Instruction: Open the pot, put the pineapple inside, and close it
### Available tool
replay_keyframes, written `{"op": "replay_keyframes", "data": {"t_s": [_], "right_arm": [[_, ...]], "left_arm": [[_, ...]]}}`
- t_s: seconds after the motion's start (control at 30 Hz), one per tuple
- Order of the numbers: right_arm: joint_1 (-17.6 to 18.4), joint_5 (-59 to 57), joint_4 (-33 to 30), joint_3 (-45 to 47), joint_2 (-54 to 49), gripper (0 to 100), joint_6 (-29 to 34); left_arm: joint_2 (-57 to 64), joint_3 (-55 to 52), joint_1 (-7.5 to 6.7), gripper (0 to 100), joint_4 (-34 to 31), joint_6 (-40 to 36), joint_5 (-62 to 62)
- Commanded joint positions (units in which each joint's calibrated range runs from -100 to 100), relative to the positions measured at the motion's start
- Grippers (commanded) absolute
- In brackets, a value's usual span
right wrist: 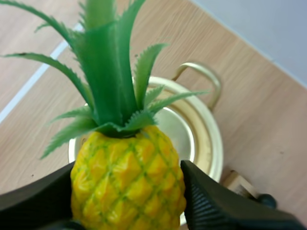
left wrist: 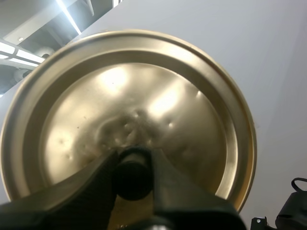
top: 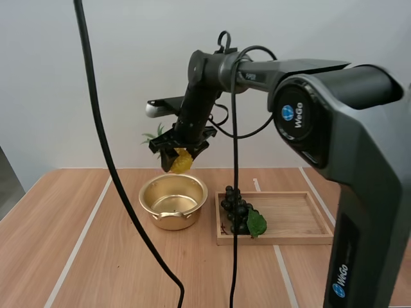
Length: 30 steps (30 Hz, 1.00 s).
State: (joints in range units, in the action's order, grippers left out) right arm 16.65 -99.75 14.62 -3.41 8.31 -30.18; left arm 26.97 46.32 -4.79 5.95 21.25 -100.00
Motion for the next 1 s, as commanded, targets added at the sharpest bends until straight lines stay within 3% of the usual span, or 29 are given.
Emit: {"op": "replay_keyframes", "data": {"t_s": [0.0,0.43,0.97], "right_arm": [[0.06,-0.25,-1.10,-0.47,1.73,0,-0.36],[0.06,2.01,-1.60,6.10,5.29,0,-1.53],[0.06,5.29,-1.60,6.32,10.21,0,-1.53]], "left_arm": [[0.31,0.33,-0.10,0,-0.87,-0.17,0.23],[0.31,0.33,-0.10,0,-1.15,-0.17,0.00],[0.31,0.33,-0.10,0,-1.15,-0.25,0.00]]}}
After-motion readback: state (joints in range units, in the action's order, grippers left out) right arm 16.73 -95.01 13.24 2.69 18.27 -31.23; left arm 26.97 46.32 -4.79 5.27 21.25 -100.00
